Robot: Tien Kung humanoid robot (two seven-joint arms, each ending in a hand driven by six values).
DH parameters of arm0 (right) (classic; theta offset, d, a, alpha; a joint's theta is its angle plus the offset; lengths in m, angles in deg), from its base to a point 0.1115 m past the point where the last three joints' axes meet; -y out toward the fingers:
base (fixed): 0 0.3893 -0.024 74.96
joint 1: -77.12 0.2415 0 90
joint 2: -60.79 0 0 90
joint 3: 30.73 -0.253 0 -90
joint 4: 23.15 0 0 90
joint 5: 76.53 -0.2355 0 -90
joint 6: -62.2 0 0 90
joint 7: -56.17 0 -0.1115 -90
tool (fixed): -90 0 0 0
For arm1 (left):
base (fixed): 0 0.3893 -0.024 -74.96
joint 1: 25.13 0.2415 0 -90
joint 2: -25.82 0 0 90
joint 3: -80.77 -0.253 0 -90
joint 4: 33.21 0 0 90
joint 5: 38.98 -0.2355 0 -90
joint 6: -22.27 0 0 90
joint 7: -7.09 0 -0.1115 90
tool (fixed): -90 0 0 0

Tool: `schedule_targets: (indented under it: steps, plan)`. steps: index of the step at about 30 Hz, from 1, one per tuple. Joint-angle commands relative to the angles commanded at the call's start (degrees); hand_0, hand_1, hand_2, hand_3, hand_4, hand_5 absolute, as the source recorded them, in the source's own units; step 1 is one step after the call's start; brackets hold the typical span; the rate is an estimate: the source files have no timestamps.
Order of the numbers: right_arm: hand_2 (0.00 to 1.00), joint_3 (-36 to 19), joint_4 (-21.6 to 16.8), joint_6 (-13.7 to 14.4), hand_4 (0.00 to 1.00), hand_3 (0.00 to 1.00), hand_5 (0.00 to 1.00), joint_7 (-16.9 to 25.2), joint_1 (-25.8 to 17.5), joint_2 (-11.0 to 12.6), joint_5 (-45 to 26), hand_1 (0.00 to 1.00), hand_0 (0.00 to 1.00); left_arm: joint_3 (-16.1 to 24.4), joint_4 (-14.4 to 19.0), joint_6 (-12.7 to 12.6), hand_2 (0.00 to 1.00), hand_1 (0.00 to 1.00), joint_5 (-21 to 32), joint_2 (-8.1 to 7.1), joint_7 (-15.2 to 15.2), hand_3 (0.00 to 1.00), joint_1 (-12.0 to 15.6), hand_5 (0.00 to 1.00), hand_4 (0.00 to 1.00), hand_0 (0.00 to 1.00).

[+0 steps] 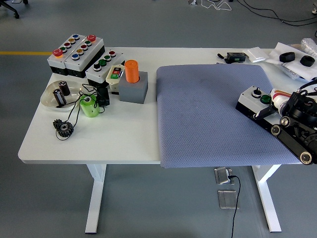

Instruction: Pick up the button,place it on the desk,press the button,press the button

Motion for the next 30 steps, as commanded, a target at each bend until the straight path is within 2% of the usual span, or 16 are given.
schedule_targets:
  steps: [5, 6, 8, 11, 12, 17, 26, 30]
  plan:
    - [0.295, 2.7, -2.7, 4.5, 0.735, 0.405, 0.118, 0.0, 0.2, 2.3, -1.4, 0.155, 0.233, 0.3, 0.0, 0.0, 0.725, 0.705, -0.2, 0.0, 0.0, 0.511, -0.1, 0.95, 0.317, 0.65]
    - [0.261, 3.9, -3.8, 5.9, 0.648, 0.388, 0.103, 0.2, 0.3, 3.2, -2.4, 0.091, 0.162, 0.2, 0.0, 0.0, 0.725, 0.705, -0.2, 0.0, -0.1, 0.511, -0.1, 0.952, 0.317, 0.65]
    - [0.261, 5.0, -4.9, 7.3, 0.648, 0.388, 0.103, 0.5, 0.4, 4.1, -3.3, 0.091, 0.162, 0.2, 0.0, 0.0, 0.725, 0.705, -0.2, 0.0, -0.1, 0.511, -0.1, 0.952, 0.317, 0.65]
    - [0.261, 7.5, -7.2, 8.8, 0.648, 0.388, 0.103, 4.0, 1.1, 6.1, -5.6, 0.091, 0.162, 0.3, 0.0, 0.0, 0.725, 0.705, -0.1, 0.0, 0.0, 0.511, -0.2, 0.952, 0.317, 0.65]
    - [0.23, 8.8, -8.2, 8.9, 0.569, 0.34, 0.108, 6.2, 1.4, 7.0, -6.9, 0.05, 0.072, 0.3, 0.0, 0.0, 0.725, 0.705, -0.1, 0.0, -0.1, 0.511, -0.3, 0.952, 0.316, 0.65]
    - [0.23, 14.6, -10.6, 9.3, 0.569, 0.34, 0.108, 18.0, 3.3, 9.6, -8.2, 0.05, 0.072, 0.4, 0.0, 0.1, 0.725, 0.705, 0.2, 0.0, 0.1, 0.511, -0.5, 0.952, 0.316, 0.65]
    - [0.212, 22.6, -8.7, 7.9, 0.523, 0.337, 0.106, 39.5, 6.8, 10.0, -6.5, 0.031, 0.06, 0.2, 0.0, 0.1, 0.725, 0.705, 0.3, 0.0, 0.1, 0.51, -0.5, 0.952, 0.316, 0.65]
    - [0.225, 25.0, -7.2, 8.0, 0.504, 0.362, 0.092, 46.5, 7.9, 9.5, -5.6, 0.046, 0.06, 0.5, 0.0, 0.0, 0.725, 0.705, 0.1, 0.0, 0.1, 0.51, -0.6, 0.951, 0.316, 0.65]
